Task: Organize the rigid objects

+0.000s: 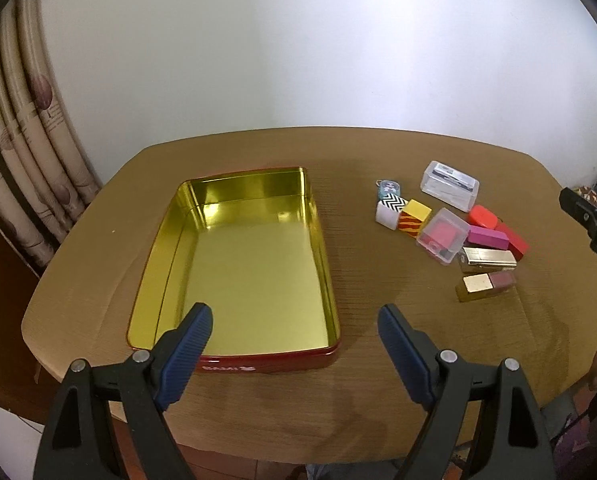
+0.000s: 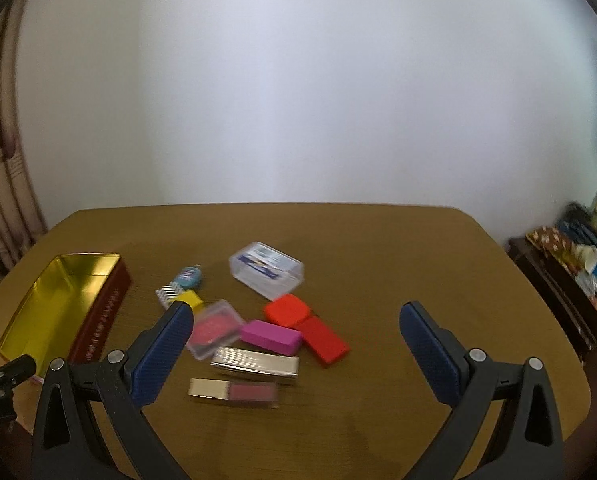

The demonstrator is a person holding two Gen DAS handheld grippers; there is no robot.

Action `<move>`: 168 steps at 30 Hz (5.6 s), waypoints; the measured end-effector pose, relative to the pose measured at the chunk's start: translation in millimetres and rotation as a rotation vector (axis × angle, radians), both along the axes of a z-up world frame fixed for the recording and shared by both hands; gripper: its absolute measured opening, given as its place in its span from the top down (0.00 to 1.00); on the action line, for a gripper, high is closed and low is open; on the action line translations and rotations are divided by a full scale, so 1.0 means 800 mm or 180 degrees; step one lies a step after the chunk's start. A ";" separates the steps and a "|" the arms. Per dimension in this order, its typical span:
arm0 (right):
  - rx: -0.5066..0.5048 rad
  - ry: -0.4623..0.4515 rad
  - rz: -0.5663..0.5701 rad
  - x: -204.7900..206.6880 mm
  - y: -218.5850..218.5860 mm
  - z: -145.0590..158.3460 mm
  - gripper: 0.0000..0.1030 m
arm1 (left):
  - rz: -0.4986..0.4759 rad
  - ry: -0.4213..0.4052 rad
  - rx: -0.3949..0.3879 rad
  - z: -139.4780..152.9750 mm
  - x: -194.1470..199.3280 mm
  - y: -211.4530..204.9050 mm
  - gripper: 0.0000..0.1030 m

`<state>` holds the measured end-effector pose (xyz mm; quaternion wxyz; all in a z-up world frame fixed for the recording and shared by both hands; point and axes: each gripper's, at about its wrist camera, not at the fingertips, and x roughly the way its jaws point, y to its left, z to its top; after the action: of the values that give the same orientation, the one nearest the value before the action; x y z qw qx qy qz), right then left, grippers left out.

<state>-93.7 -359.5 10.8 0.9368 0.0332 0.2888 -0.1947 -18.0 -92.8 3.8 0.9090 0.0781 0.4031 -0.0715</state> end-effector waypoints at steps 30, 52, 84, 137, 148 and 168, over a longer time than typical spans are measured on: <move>-0.0184 0.0021 0.0710 0.030 0.135 0.013 0.01 | 0.0487 0.0050 -0.0325 -0.011 0.016 0.083 0.15; 0.0062 0.0558 -0.0705 -0.059 -0.161 -0.062 0.01 | -0.1119 0.0603 0.0266 -0.056 0.026 -0.167 0.15; 0.0557 0.0630 -0.0614 -0.050 -0.176 -0.097 0.00 | -0.2138 0.1281 0.0481 -0.113 0.072 -0.244 0.66; 0.0736 0.0616 0.0325 -0.016 -0.124 -0.084 0.00 | -0.1039 0.1047 0.0032 -0.110 0.098 -0.163 0.80; 0.0376 0.0876 0.1048 0.034 -0.098 -0.081 0.05 | -0.0776 0.0762 -0.0386 -0.011 0.069 -0.113 0.80; -0.0011 0.1789 0.1460 0.124 -0.067 -0.136 0.74 | -0.0019 0.0601 -0.0344 0.030 0.084 0.042 0.80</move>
<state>5.8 -413.1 -98.2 0.8402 -0.0889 0.5347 0.0186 49.4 -59.2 28.2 0.8697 0.0230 0.4823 -0.1029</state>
